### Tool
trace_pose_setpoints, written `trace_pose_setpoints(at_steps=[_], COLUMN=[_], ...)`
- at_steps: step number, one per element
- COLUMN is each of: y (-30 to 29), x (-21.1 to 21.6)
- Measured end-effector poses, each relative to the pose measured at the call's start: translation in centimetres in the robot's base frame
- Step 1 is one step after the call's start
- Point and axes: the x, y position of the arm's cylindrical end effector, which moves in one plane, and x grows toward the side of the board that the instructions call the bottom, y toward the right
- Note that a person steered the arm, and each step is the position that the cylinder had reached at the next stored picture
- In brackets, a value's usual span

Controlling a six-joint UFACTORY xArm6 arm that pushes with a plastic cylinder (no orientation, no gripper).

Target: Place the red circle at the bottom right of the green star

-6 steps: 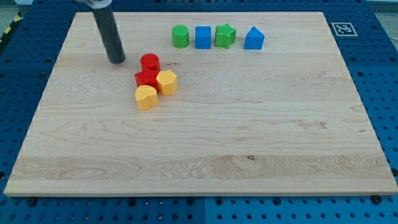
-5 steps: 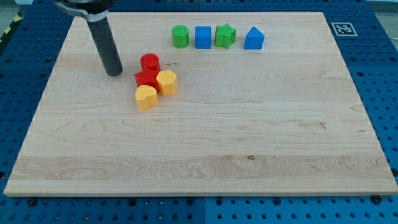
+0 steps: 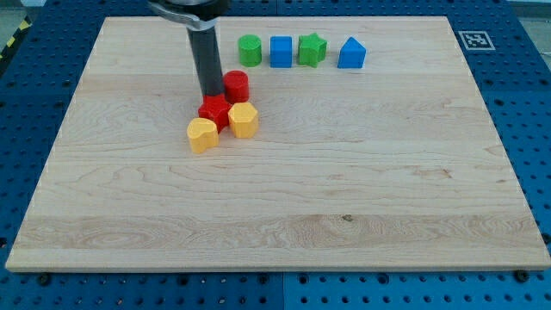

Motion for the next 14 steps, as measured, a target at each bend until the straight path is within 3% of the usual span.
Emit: trace_pose_setpoints(at_steps=[3, 7, 14], y=[-2.1, 6.1, 9.4], x=[-1.0, -1.0, -1.0])
